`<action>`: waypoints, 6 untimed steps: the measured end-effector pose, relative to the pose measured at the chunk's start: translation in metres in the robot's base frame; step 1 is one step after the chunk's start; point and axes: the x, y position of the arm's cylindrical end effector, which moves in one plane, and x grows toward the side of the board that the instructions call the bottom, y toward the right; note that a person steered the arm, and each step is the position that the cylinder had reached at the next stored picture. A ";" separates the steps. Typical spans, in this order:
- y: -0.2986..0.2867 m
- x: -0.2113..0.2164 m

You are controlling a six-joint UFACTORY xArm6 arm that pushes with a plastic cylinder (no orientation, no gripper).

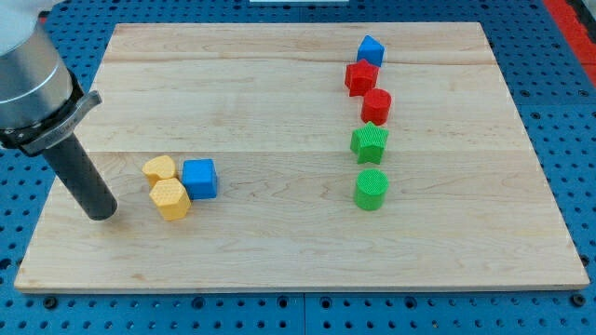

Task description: Slide the yellow hexagon below the green circle

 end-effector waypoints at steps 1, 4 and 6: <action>0.041 -0.013; 0.131 0.023; 0.179 0.037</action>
